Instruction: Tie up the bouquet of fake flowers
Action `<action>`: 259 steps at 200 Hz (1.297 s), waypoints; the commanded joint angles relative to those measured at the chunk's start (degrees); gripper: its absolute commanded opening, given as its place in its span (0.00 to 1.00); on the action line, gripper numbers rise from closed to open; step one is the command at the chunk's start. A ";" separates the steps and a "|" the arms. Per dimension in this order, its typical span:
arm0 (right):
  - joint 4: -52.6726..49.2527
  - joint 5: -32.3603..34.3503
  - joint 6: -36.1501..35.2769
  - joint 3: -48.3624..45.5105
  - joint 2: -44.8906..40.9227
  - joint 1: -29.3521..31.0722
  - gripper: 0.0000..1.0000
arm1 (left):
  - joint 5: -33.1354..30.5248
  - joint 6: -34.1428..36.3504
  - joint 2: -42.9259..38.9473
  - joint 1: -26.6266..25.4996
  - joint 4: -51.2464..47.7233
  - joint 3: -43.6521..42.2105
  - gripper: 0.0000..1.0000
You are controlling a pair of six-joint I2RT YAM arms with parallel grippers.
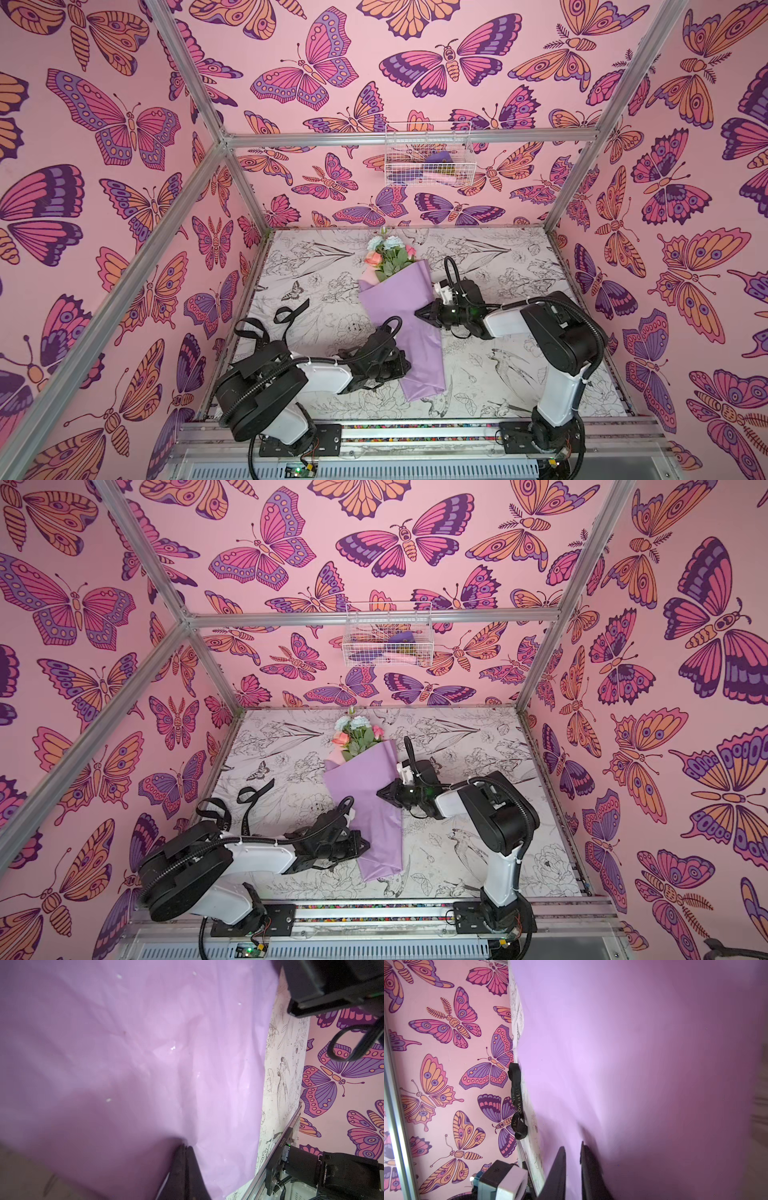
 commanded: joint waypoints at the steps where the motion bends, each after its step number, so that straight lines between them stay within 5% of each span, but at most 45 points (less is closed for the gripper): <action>1: -2.17 -2.66 -2.67 1.37 -3.30 -0.25 0.17 | -2.56 -0.12 2.79 0.15 -13.24 -3.38 0.01; 72: -8.31 -0.94 -6.24 -2.37 -9.80 -0.53 0.14 | -2.38 -0.73 0.30 0.14 -13.32 -3.43 0.02; 160: 1.09 -2.38 -2.32 -1.02 3.27 -2.14 0.10 | -3.21 -1.29 -2.52 0.05 -15.56 -3.73 0.01; 259: -2.74 -2.78 -2.60 10.31 14.72 -6.78 0.08 | -2.65 -0.82 -1.30 0.05 -16.66 -5.50 0.00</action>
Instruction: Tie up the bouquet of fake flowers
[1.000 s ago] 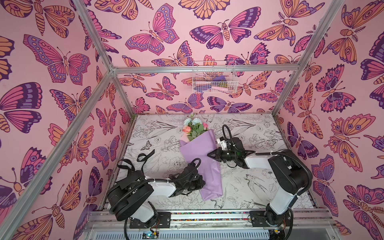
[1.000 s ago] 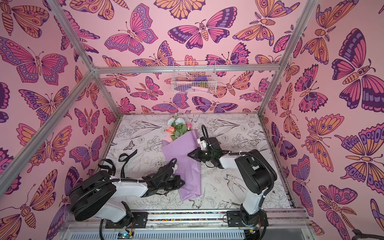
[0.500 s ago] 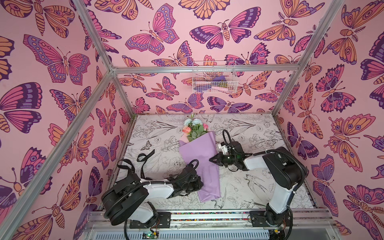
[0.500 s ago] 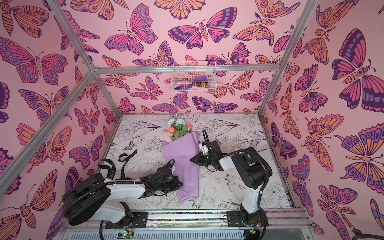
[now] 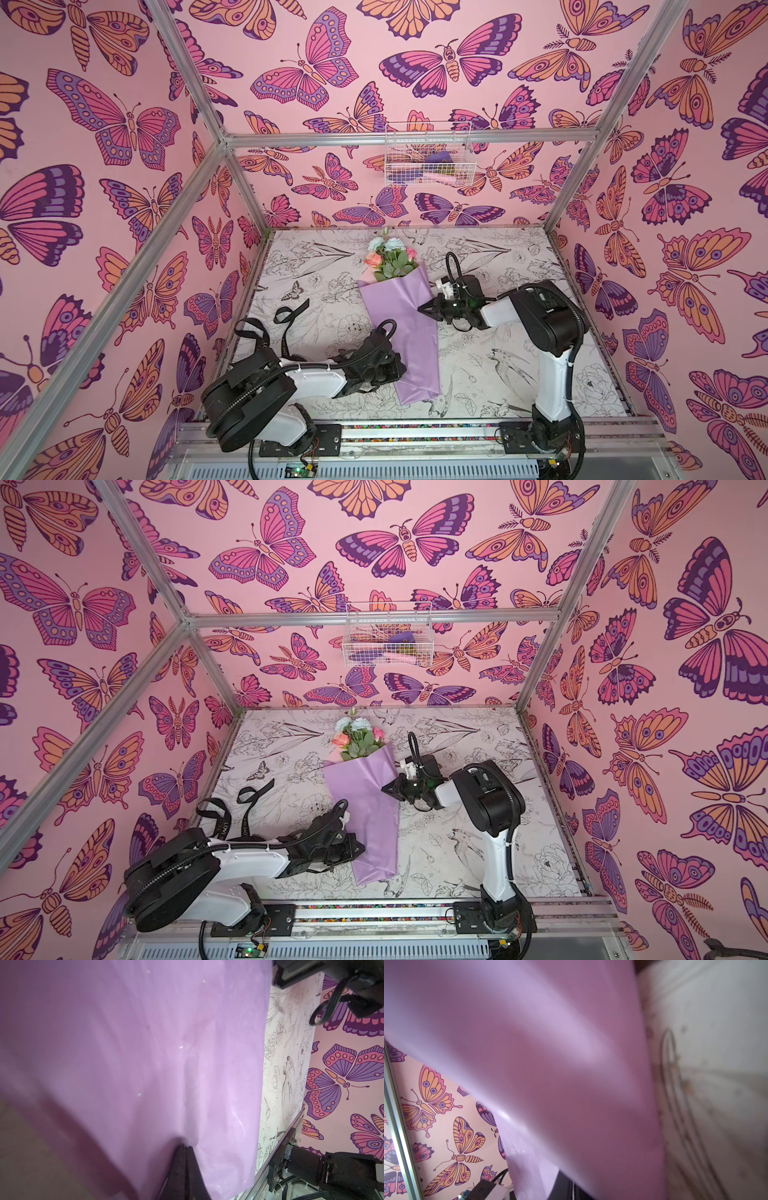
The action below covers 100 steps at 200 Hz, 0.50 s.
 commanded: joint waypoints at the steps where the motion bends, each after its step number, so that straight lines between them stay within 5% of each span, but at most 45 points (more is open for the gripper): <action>1: -2.73 2.03 -0.09 2.73 3.73 -1.26 0.08 | -1.75 0.41 3.03 0.05 -13.30 -3.35 0.00; 100: -8.69 4.73 2.28 19.47 14.79 -7.02 0.08 | -1.31 0.56 4.19 0.06 -13.56 -3.02 0.00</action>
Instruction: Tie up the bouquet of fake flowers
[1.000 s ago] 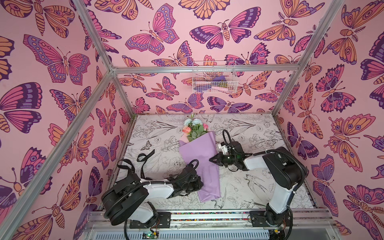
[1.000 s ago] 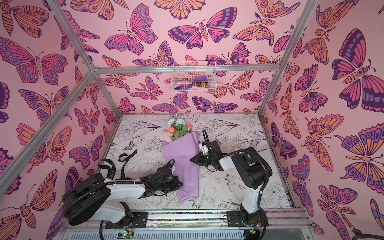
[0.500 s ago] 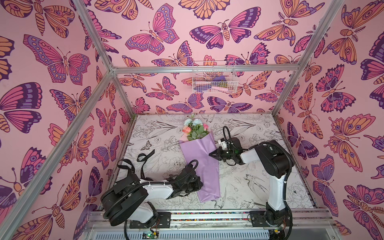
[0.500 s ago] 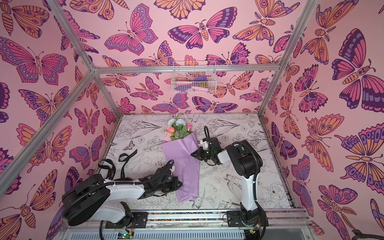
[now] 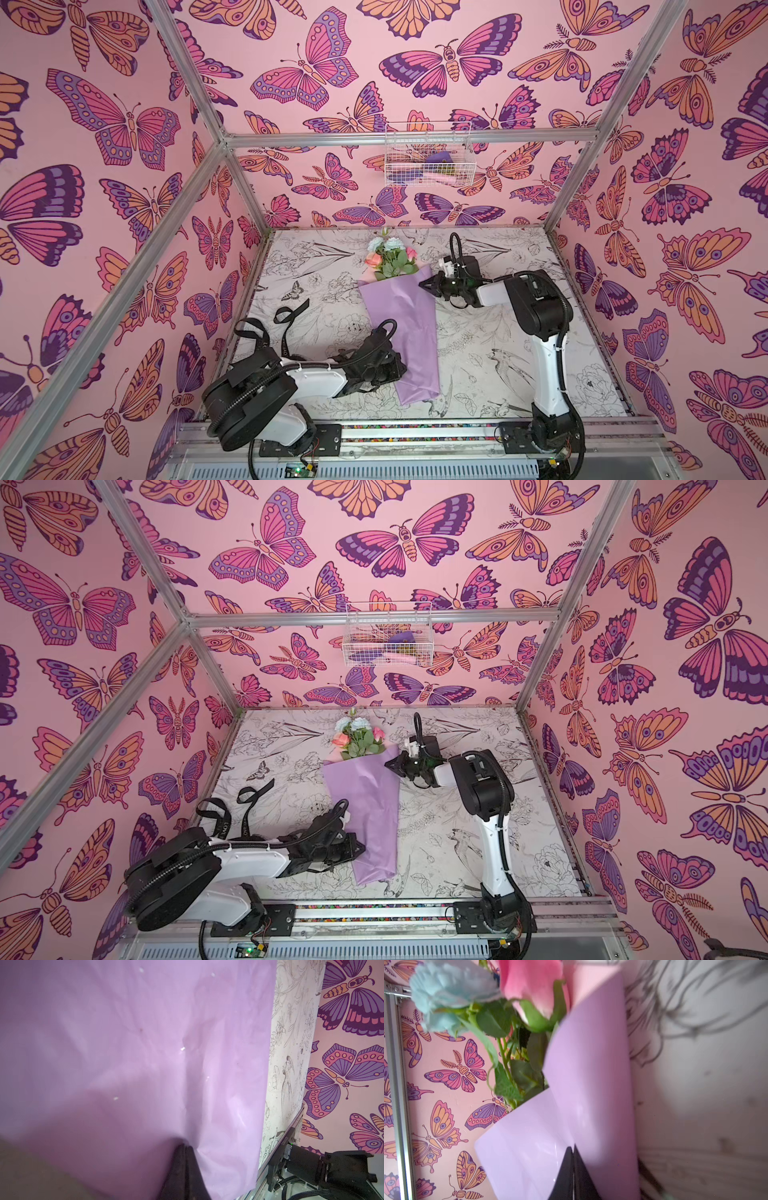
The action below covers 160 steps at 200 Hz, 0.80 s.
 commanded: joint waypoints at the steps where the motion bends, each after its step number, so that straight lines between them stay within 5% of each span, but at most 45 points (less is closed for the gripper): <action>1: -5.19 3.53 1.27 1.70 4.47 -1.92 0.08 | -1.64 0.55 3.58 0.03 -13.65 -3.21 0.00; 92: -10.92 3.53 5.03 18.77 13.17 -3.63 0.08 | -1.89 0.46 1.53 0.08 -14.54 -3.54 0.00; 160: -25.69 5.36 -6.14 22.82 2.71 -4.58 0.26 | -3.58 2.54 -7.46 0.42 -18.79 0.83 0.29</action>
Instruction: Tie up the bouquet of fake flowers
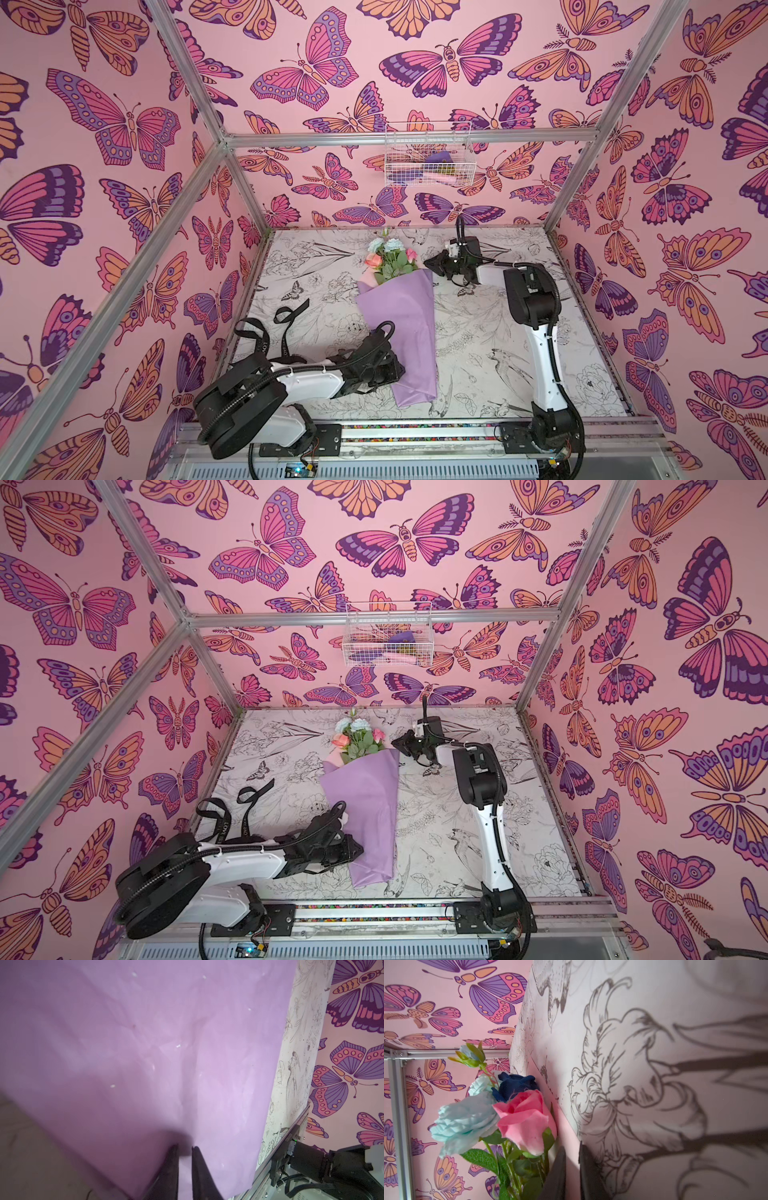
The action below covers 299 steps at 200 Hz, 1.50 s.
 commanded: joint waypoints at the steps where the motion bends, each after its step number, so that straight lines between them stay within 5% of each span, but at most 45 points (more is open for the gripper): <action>1: -9.33 2.86 -6.61 0.17 -6.52 -0.65 0.27 | -2.90 1.60 -2.75 0.45 -11.49 0.26 0.30; 55: -16.47 7.47 -12.66 -12.58 -22.12 -0.56 0.44 | -7.35 4.45 -17.36 3.23 -22.88 3.45 0.49; 92: -21.48 12.05 -14.70 -23.69 -33.35 0.46 0.50 | -10.89 7.18 -26.74 11.59 -31.19 5.52 0.69; 142: -24.41 16.30 -15.79 -35.56 -45.14 4.00 0.60 | -6.98 14.11 -22.01 22.26 -29.42 9.83 1.00; 219: -20.09 17.58 -13.37 -42.27 -48.37 13.48 0.66 | -0.31 15.88 -0.61 26.05 -15.05 12.97 0.87; 299: -13.89 14.21 -12.49 -39.50 -37.64 16.14 0.70 | 2.34 14.03 10.29 26.75 -8.15 14.07 0.59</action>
